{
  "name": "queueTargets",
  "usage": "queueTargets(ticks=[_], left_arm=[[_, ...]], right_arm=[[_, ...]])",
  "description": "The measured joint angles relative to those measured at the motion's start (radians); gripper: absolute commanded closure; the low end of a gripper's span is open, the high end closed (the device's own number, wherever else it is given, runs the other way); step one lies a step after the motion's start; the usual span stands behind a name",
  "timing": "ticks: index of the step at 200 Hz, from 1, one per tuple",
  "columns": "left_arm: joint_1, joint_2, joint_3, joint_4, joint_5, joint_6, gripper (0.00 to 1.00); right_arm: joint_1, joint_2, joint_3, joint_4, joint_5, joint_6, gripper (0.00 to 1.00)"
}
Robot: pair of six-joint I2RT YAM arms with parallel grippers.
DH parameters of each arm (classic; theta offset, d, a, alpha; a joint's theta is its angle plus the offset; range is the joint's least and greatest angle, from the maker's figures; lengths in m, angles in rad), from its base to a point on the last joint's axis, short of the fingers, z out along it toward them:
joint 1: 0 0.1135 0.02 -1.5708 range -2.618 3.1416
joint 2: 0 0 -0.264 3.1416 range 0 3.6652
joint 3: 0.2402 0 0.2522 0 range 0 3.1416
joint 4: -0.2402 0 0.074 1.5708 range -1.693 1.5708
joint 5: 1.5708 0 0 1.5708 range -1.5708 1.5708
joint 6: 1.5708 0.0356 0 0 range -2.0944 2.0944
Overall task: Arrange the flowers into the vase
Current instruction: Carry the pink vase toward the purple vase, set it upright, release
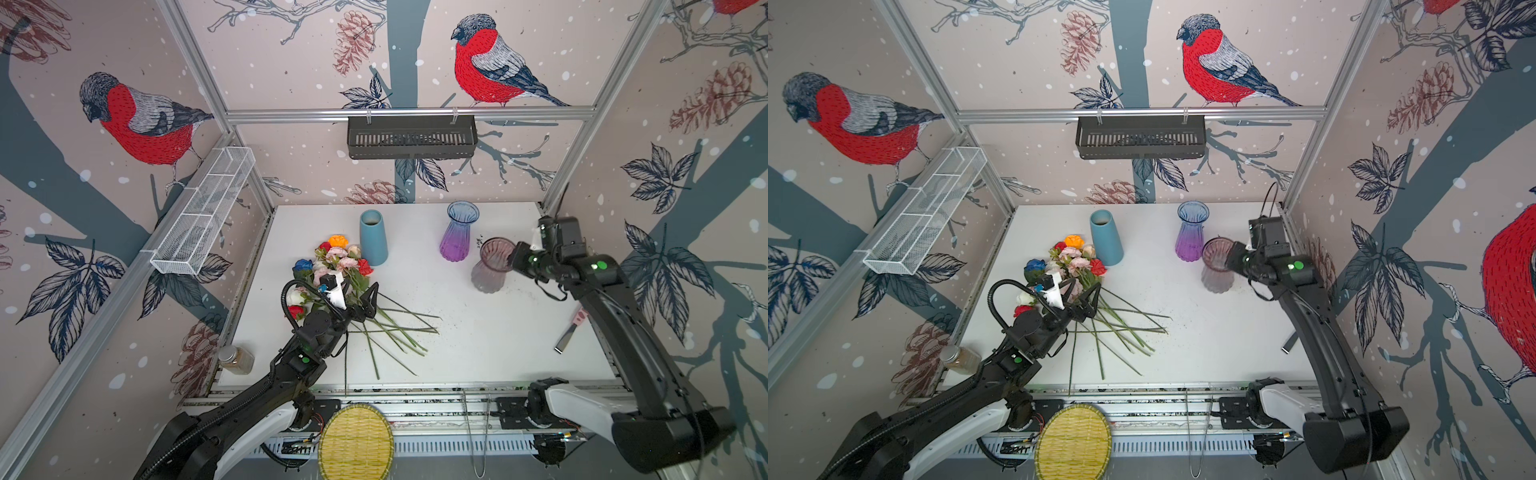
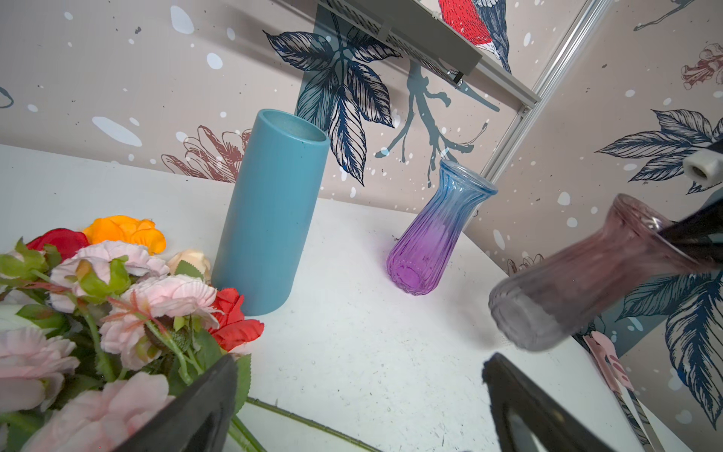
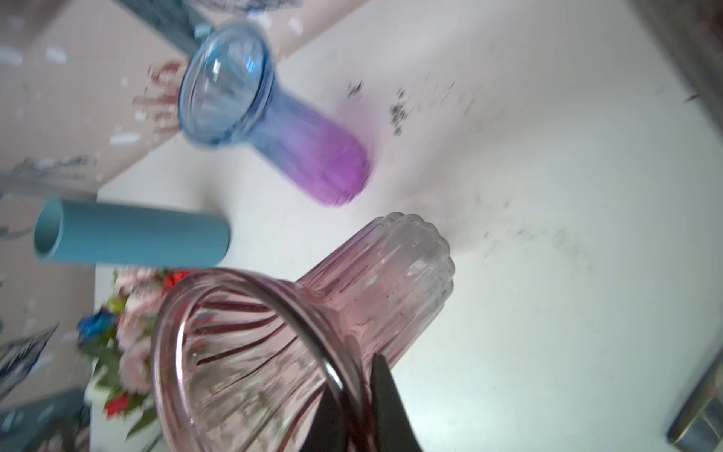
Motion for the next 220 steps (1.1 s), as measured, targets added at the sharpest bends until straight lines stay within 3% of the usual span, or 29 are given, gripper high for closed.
queueTargets(ticks=[30, 69, 137, 159, 189, 220], left_arm=[[0.008, -0.012, -0.002, -0.014, -0.008, -0.024, 0.02], [0.016, -0.031, -0.012, -0.031, -0.011, -0.042, 0.02], [0.041, -0.079, -0.040, -0.033, -0.007, -0.060, 0.02], [0.055, -0.101, -0.054, -0.032, -0.006, -0.074, 0.02], [0.086, -0.104, -0.066, -0.032, 0.001, -0.094, 0.02], [0.101, -0.105, -0.069, -0.032, 0.024, -0.104, 0.02]], right_arm=[[0.131, -0.025, -0.061, 0.029, 0.016, 0.074, 0.98], [0.268, 0.050, -0.074, 0.073, 0.064, 0.116, 0.98], [0.502, 0.238, 0.031, 0.104, 0.164, 0.169, 0.98], [0.579, 0.242, 0.033, 0.133, 0.134, 0.213, 0.98], [0.590, 0.232, 0.034, 0.172, 0.053, 0.256, 0.98], [0.482, 0.194, 0.043, 0.161, 0.078, 0.258, 0.98]])
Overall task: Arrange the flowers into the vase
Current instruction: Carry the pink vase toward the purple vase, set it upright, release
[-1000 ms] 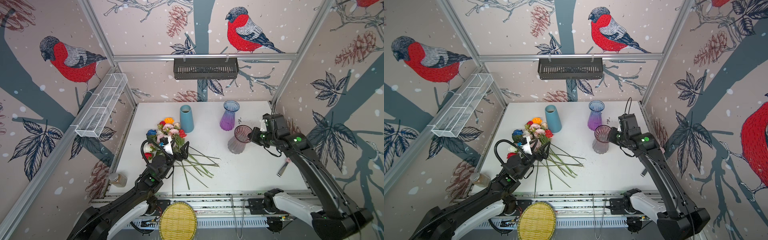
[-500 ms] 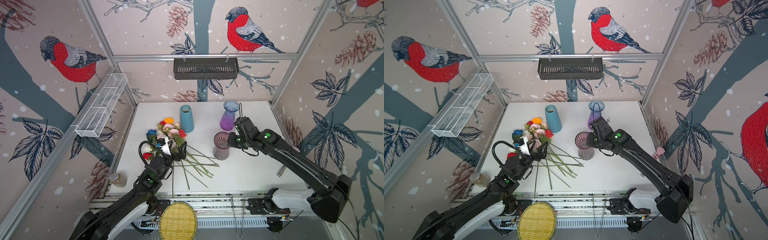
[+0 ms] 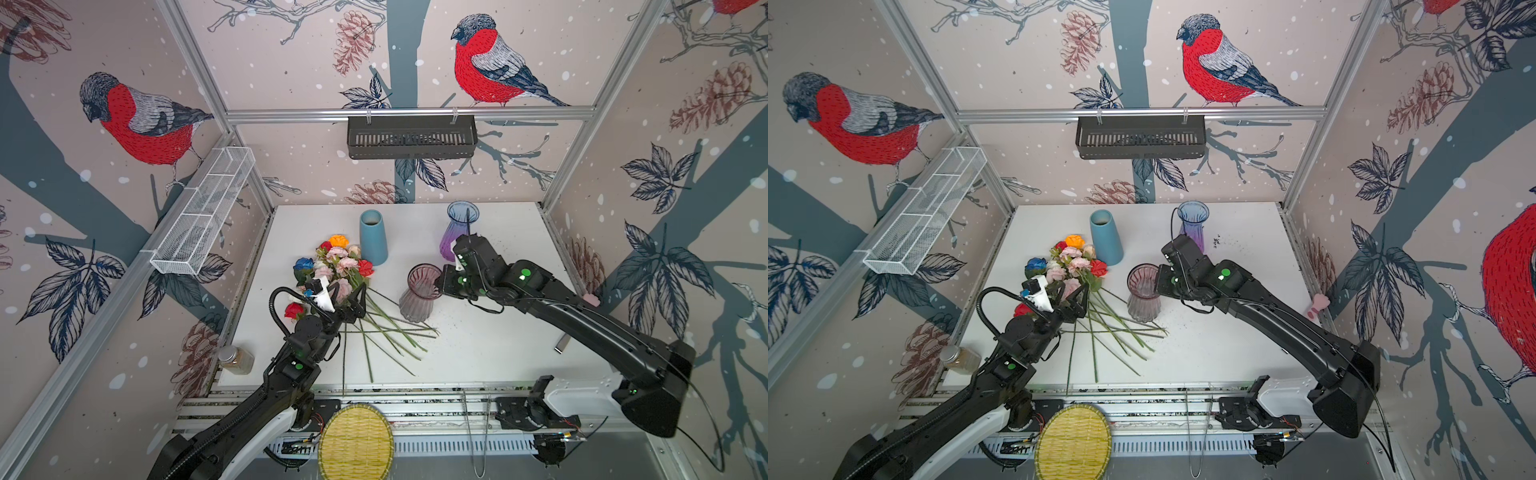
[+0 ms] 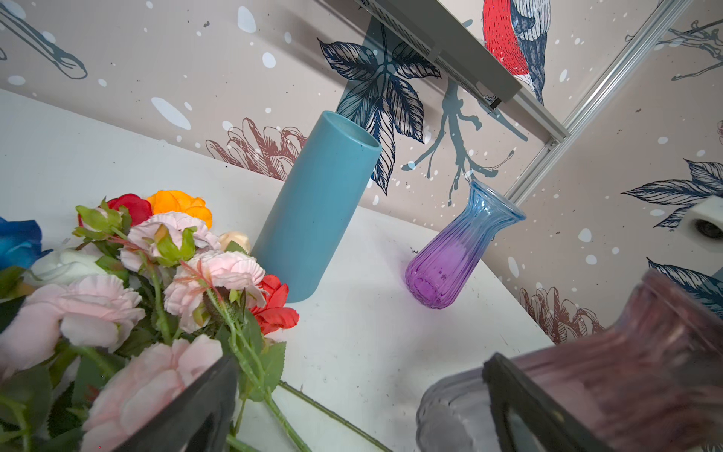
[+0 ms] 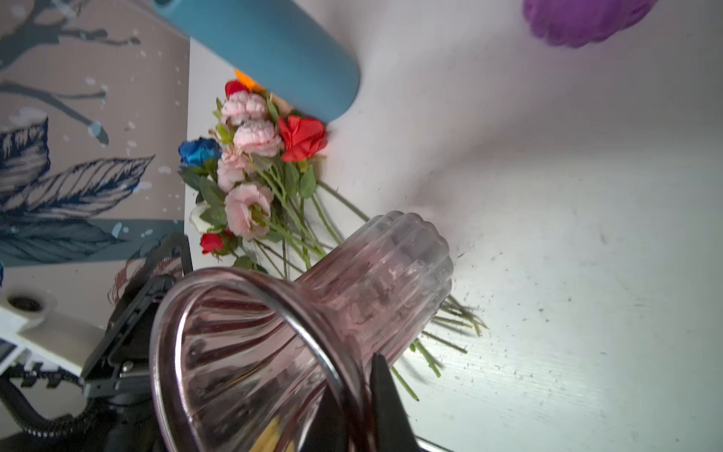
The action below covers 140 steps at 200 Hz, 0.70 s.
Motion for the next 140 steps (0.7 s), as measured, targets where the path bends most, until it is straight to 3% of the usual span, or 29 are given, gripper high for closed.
queueTargets(ticks=[40, 97, 117, 140], left_arm=[[0.008, -0.012, -0.005, -0.002, -0.004, -0.018, 0.02], [0.011, -0.019, -0.008, -0.024, -0.027, -0.041, 0.02], [0.013, -0.013, -0.008, -0.029, -0.028, -0.044, 0.02], [0.016, -0.013, -0.008, -0.029, -0.028, -0.048, 0.02]], right_arm=[[-0.114, -0.017, -0.027, -0.020, 0.032, -0.044, 0.98], [-0.126, -0.017, -0.092, -0.029, -0.013, -0.069, 0.96], [-0.126, -0.019, -0.106, -0.007, -0.016, -0.069, 0.88], [-0.127, -0.019, -0.114, 0.021, -0.027, -0.068, 0.70]])
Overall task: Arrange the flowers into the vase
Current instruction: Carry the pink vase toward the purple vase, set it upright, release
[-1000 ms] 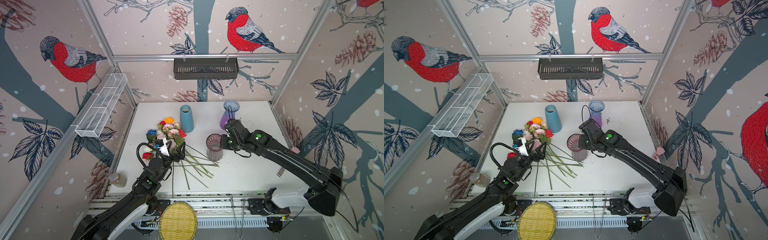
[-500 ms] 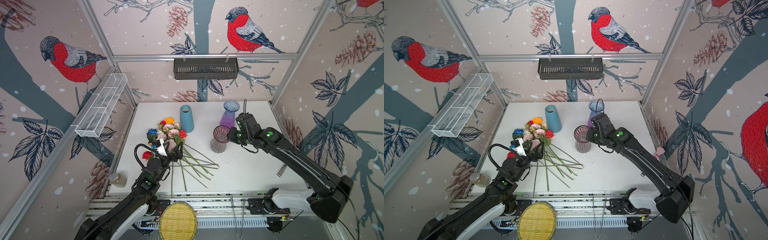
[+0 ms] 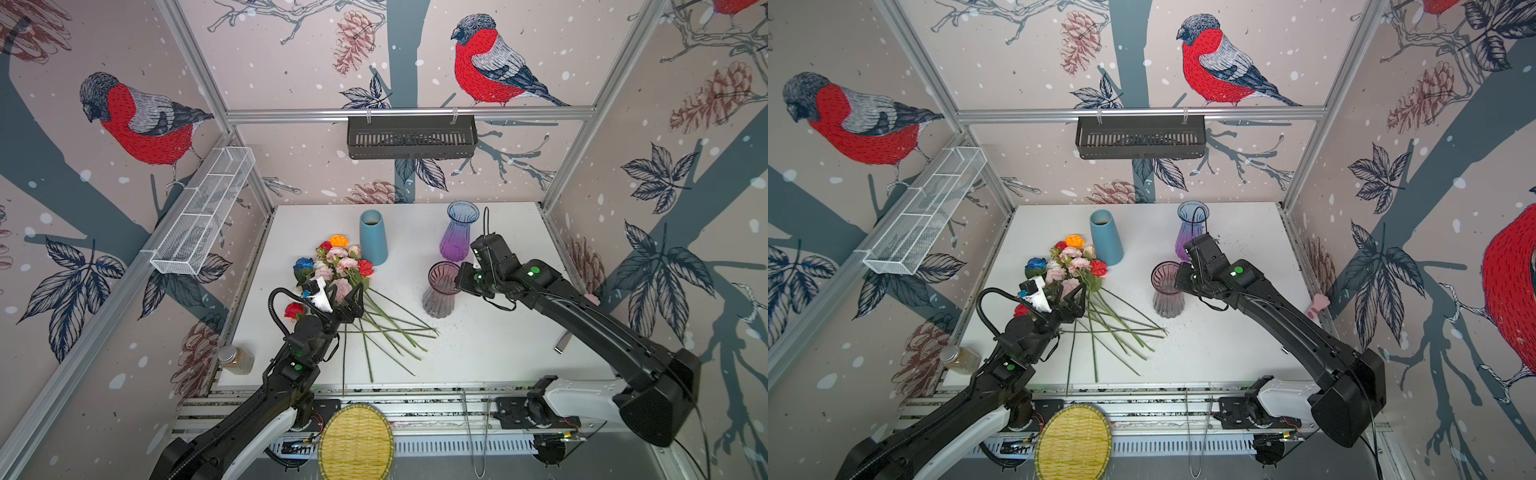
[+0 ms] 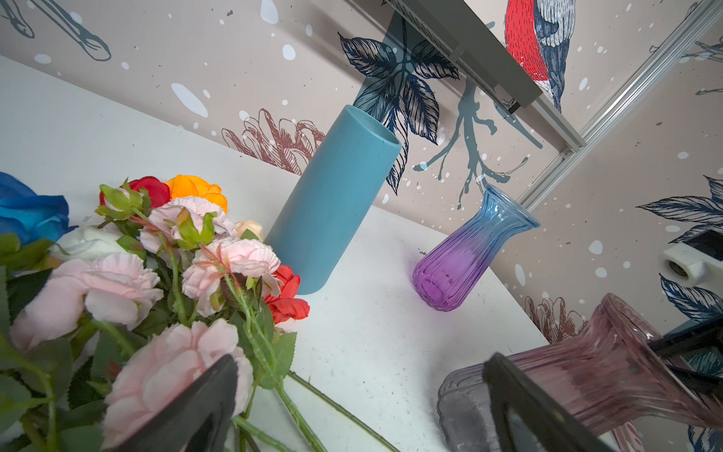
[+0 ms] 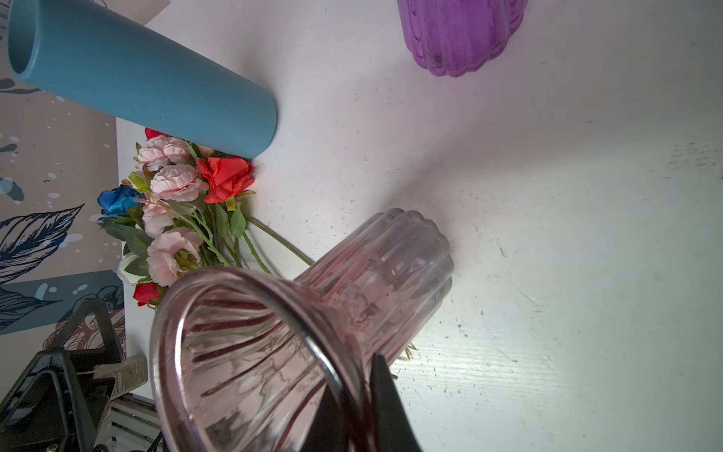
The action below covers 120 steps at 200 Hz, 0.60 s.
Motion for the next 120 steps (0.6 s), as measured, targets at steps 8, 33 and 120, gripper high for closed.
queueTargets(ticks=[8, 33, 120], left_arm=[[0.000, -0.001, 0.000, 0.000, 0.000, 0.000, 0.02], [0.000, -0.002, 0.000, 0.000, 0.000, -0.001, 0.03], [0.014, 0.096, 0.036, -0.018, 0.011, -0.025, 0.18]], right_arm=[[0.000, -0.003, 0.000, 0.011, -0.003, 0.000, 0.63], [-0.004, -0.035, 0.006, 0.019, -0.002, -0.002, 0.50], [-0.354, -0.335, -0.039, 0.026, 0.042, -0.082, 0.41]])
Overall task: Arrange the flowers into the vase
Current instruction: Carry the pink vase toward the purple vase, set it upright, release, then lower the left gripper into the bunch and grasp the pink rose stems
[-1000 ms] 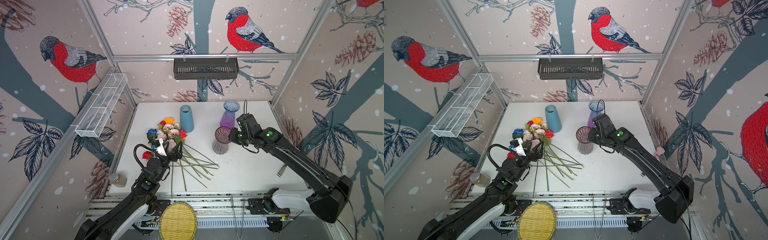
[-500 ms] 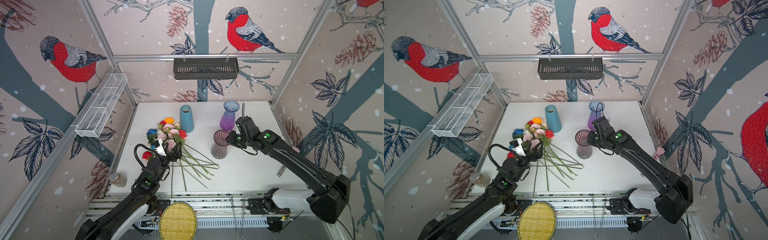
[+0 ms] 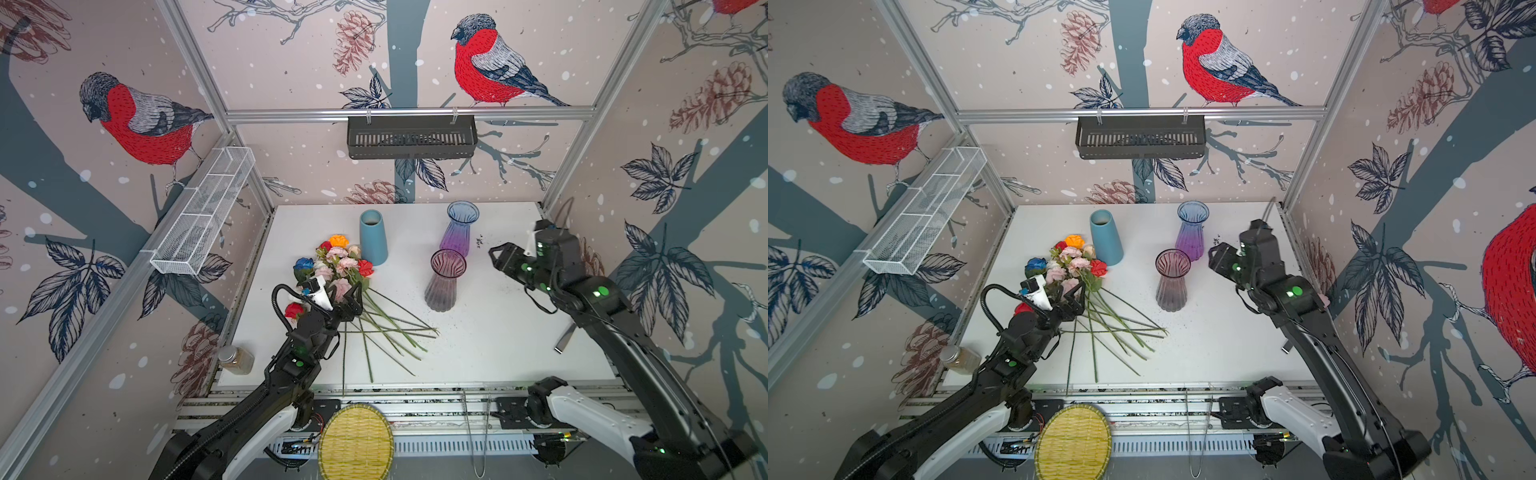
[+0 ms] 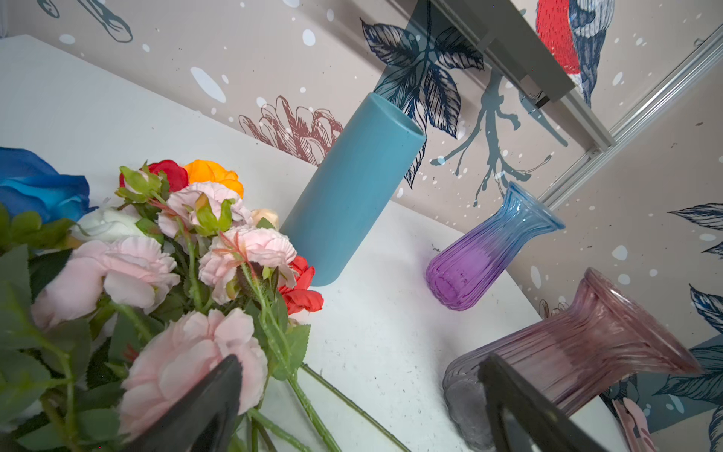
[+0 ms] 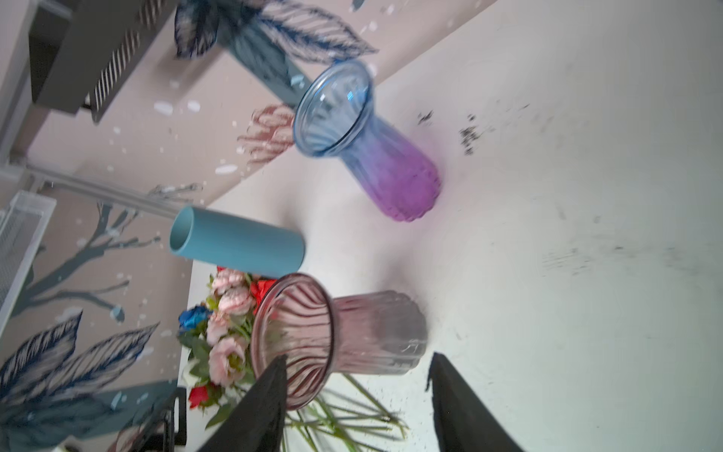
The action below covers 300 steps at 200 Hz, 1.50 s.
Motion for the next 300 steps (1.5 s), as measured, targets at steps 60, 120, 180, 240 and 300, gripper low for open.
queueTargets(ticks=[60, 120, 180, 240, 300], left_arm=[[0.049, 0.212, 0.098, 0.027, 0.173, 0.005, 0.47], [0.171, 0.406, 0.148, 0.066, 0.359, -0.058, 0.61], [0.196, 0.493, 0.190, 0.076, 0.560, -0.133, 0.48], [0.192, 0.462, 0.085, 0.069, 0.627, -0.299, 0.48], [0.188, 0.597, 0.133, 0.044, 0.648, -0.352, 0.47]], right_arm=[[-0.285, -0.154, -0.476, 0.114, -0.203, -0.051, 0.42], [-0.292, -0.212, -0.809, 0.332, -0.280, -0.020, 0.44], [-0.292, -0.219, -0.921, 0.448, -0.278, 0.008, 0.45], [-0.292, -0.212, -0.937, 0.496, -0.279, 0.024, 0.44], [-0.292, -0.203, -0.939, 0.502, -0.279, 0.029, 0.44]])
